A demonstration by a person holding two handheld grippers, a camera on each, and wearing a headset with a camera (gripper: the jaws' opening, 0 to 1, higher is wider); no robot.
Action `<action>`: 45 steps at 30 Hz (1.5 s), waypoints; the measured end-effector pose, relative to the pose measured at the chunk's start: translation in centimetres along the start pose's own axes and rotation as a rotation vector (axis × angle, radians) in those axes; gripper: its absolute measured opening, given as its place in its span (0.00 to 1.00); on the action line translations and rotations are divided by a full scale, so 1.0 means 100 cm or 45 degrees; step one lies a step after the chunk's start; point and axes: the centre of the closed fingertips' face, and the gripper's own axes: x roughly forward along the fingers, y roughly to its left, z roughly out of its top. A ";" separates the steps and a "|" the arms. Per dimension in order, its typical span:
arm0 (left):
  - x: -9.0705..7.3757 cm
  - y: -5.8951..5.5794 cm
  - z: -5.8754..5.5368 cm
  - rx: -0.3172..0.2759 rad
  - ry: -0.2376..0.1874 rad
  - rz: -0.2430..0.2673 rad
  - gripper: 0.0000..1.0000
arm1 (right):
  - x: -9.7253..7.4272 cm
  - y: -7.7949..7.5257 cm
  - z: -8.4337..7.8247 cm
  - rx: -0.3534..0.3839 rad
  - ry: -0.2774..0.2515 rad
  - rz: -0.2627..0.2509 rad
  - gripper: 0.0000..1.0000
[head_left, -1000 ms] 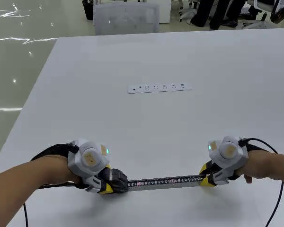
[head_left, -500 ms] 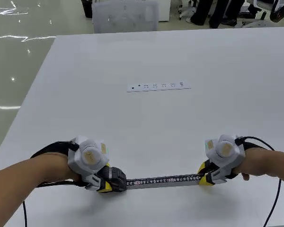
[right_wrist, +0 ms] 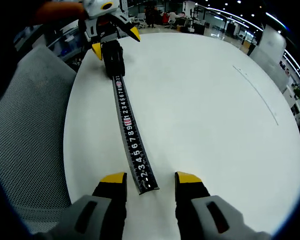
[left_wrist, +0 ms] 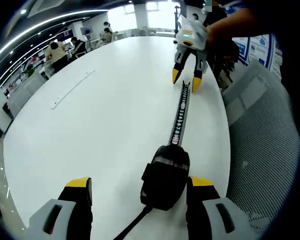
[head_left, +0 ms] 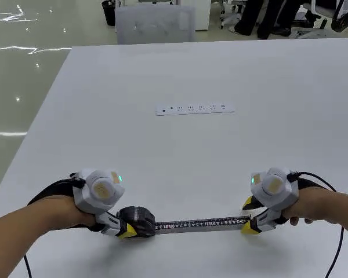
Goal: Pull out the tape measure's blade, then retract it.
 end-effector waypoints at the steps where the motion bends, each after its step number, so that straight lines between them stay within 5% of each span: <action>1: -0.005 0.007 -0.002 -0.056 -0.028 0.037 0.76 | -0.003 -0.002 0.002 0.021 -0.025 -0.027 0.38; 5: -0.021 0.025 -0.005 -0.175 -0.144 0.164 0.92 | -0.013 -0.008 0.010 0.104 -0.111 -0.108 0.54; 7: -0.029 0.026 -0.013 -0.300 -0.172 0.173 0.99 | -0.021 -0.011 0.013 0.138 -0.160 -0.150 0.61; 11: -0.050 0.029 -0.022 -0.399 -0.289 0.250 1.00 | -0.038 -0.003 0.005 0.239 -0.217 -0.161 0.70; 13: -0.057 0.019 -0.025 -0.495 -0.339 0.206 1.00 | -0.048 0.001 0.000 0.232 -0.245 -0.198 0.74; 16: -0.069 0.014 -0.031 -0.444 -0.360 0.241 1.00 | -0.062 0.002 -0.010 0.264 -0.289 -0.267 0.79; 24: -0.093 -0.010 -0.038 -0.496 -0.503 0.258 1.00 | -0.088 0.017 -0.038 0.350 -0.392 -0.396 0.87; 29: -0.091 -0.018 -0.056 -0.553 -0.433 0.264 1.00 | -0.102 0.023 -0.050 0.407 -0.426 -0.429 0.91; 34: -0.094 -0.024 -0.061 -0.568 -0.431 0.265 1.00 | -0.107 0.035 -0.054 0.423 -0.448 -0.423 0.97; 36: -0.097 -0.025 -0.064 -0.576 -0.442 0.271 1.00 | -0.112 0.038 -0.051 0.438 -0.506 -0.419 0.98; 42: -0.101 -0.029 -0.067 -0.593 -0.449 0.279 1.00 | -0.115 0.047 -0.059 0.439 -0.501 -0.422 0.97; 45: -0.096 -0.032 -0.075 -0.568 -0.388 0.292 1.00 | -0.117 0.049 -0.066 0.438 -0.485 -0.440 0.98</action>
